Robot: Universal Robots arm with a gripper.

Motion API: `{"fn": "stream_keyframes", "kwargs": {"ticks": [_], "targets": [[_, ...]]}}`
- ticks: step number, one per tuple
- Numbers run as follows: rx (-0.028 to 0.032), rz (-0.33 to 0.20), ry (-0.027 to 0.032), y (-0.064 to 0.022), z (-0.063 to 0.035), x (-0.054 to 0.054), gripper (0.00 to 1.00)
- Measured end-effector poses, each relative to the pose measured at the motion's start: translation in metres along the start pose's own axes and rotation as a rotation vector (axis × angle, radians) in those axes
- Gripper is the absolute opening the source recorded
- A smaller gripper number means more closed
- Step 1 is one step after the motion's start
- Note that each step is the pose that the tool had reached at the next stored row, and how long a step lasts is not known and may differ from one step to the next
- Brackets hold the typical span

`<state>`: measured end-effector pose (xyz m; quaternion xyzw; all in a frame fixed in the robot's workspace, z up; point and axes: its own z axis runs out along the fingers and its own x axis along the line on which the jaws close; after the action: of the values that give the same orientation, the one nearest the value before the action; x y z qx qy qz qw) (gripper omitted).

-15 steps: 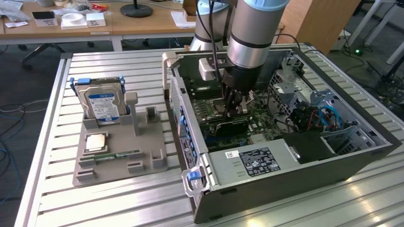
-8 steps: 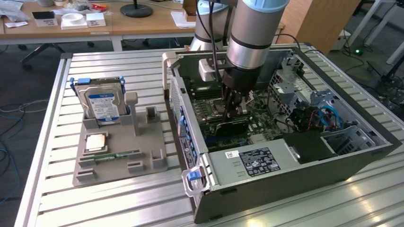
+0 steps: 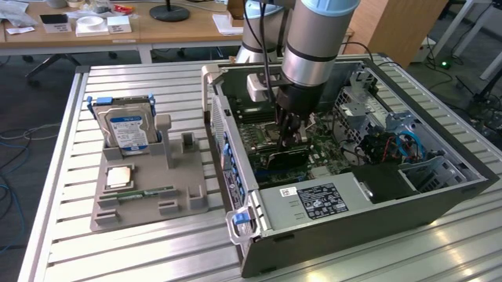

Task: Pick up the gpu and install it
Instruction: 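Press down on the gpu until it lock into place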

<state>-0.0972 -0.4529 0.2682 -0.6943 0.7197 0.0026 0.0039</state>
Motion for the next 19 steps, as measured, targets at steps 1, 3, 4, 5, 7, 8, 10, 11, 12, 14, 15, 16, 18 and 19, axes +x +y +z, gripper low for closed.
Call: {"fn": "stream_keyframes", "kwargs": {"ticks": [1, 3, 4, 5, 7, 8, 10, 11, 12, 14, 15, 16, 18, 19], "targets": [[0.0, 0.0, -0.0001, 0.0, 0.0001, 0.0, 0.11], [0.0001, 0.0, -0.0001, 0.0003, 0.001, 0.0001, 0.11], [0.0, 0.0, 0.0001, 0.0004, 0.0013, 0.0002, 0.11], [-0.0001, 0.0, 0.0002, 0.0005, 0.0012, 0.0002, 0.11], [-0.0001, 0.0, 0.0002, 0.0005, 0.0013, 0.0001, 0.11], [0.0001, 0.0, -0.0001, 0.0005, 0.0019, 0.0001, 0.11], [0.0, 0.0, 0.0001, 0.0006, 0.0025, 0.0001, 0.11], [-0.0002, 0.0, 0.0003, 0.0006, 0.0025, 0.0002, 0.11], [-0.0002, 0.0, 0.0004, 0.0006, 0.0025, 0.0002, 0.11], [0.0001, 0.0, -0.0001, 0.0006, 0.003, 0.0001, 0.11], [0.0003, 0.0, -0.0004, 0.0006, 0.0036, 0.0001, 0.11], [0.0, 0.0, -0.0001, 0.0006, 0.0037, 0.0002, 0.11], [-0.0001, 0.0, 0.0002, 0.0006, 0.0037, 0.0002, 0.11], [-0.0001, 0.0, 0.0002, 0.0006, 0.0037, 0.0002, 0.11]]}}
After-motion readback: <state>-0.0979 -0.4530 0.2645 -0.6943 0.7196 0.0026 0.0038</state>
